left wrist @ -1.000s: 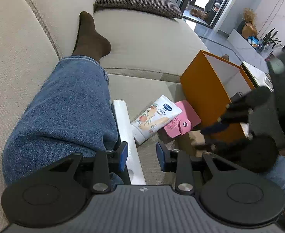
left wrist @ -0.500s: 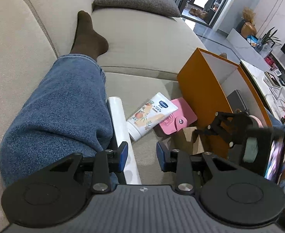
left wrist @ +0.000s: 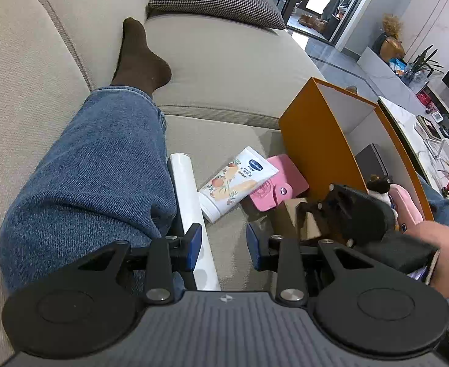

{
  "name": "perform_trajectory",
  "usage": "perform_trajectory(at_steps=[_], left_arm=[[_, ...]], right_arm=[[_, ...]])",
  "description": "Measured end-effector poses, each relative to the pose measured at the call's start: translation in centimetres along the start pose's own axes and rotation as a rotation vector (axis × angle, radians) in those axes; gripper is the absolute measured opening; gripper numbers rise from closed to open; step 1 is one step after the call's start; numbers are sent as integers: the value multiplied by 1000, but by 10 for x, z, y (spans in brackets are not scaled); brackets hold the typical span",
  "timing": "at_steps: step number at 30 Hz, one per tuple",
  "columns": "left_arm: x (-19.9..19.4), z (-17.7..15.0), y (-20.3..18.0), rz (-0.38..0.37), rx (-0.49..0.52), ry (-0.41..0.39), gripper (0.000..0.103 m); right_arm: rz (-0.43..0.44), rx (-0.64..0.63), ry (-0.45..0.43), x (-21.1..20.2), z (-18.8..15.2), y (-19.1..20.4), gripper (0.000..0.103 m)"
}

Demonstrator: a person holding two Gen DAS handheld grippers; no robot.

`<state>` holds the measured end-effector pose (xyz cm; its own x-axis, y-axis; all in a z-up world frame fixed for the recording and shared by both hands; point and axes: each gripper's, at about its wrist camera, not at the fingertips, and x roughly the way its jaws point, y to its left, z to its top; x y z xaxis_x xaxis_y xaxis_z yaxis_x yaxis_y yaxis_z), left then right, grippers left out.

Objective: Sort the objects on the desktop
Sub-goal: 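Position the right tool fingers around the small brown cardboard box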

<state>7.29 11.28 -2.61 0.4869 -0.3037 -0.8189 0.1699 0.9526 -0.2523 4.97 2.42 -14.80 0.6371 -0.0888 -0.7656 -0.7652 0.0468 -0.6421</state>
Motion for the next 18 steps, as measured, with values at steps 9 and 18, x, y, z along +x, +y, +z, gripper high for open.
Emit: perform_trajectory(at_steps=[9, 18], left_arm=[[-5, -5, -2, -7, -2, -4, 37], [-8, -8, 0, -6, 0, -7, 37]], right_arm=[[494, 600, -71, -3, -16, -111, 3], [548, 731, -12, 13, -18, -134, 22]])
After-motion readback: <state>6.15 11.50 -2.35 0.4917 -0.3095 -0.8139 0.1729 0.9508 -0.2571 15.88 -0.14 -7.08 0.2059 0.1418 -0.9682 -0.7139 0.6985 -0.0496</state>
